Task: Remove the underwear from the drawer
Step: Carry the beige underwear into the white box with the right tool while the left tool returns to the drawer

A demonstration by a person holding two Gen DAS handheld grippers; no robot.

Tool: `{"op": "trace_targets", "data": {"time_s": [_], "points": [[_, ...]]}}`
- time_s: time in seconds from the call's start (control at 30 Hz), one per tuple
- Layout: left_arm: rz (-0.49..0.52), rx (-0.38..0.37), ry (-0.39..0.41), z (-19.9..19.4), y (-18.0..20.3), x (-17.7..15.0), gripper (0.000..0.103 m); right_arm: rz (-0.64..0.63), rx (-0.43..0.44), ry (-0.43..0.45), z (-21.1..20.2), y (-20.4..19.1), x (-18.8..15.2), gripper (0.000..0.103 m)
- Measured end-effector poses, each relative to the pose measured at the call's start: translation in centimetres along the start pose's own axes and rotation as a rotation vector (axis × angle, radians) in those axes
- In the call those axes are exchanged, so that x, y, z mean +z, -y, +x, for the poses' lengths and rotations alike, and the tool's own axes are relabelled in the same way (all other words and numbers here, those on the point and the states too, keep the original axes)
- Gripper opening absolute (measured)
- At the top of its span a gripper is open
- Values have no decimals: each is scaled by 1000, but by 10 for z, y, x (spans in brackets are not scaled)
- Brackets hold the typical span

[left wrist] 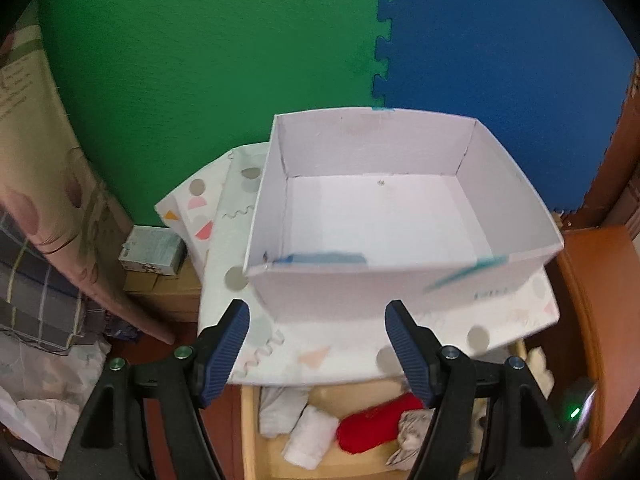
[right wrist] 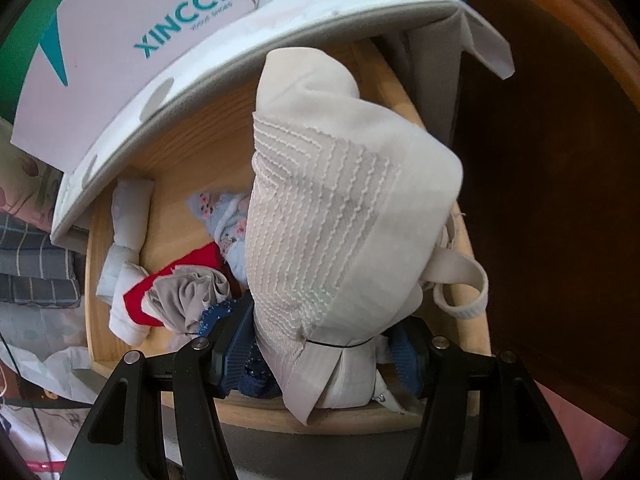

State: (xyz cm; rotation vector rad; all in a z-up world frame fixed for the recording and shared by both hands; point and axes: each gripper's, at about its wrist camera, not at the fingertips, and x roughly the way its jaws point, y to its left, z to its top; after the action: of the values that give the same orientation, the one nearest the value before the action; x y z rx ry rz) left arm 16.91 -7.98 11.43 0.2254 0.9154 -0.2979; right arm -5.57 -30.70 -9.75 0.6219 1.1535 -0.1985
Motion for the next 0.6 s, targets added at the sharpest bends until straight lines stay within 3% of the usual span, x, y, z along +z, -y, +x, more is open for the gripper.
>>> {"op": "trace_targets", "data": {"time_s": [0.17, 0.33, 0.6], "points": [[10, 34, 8, -5, -2, -43, 72, -81, -46, 60, -23, -12, 4, 57], [4, 81, 16, 1, -6, -92, 72, -108, -31, 108, -60, -16, 15, 57], [-73, 68, -32, 22, -10, -158, 72, -181, -40, 173, -127, -33, 37, 57]]}}
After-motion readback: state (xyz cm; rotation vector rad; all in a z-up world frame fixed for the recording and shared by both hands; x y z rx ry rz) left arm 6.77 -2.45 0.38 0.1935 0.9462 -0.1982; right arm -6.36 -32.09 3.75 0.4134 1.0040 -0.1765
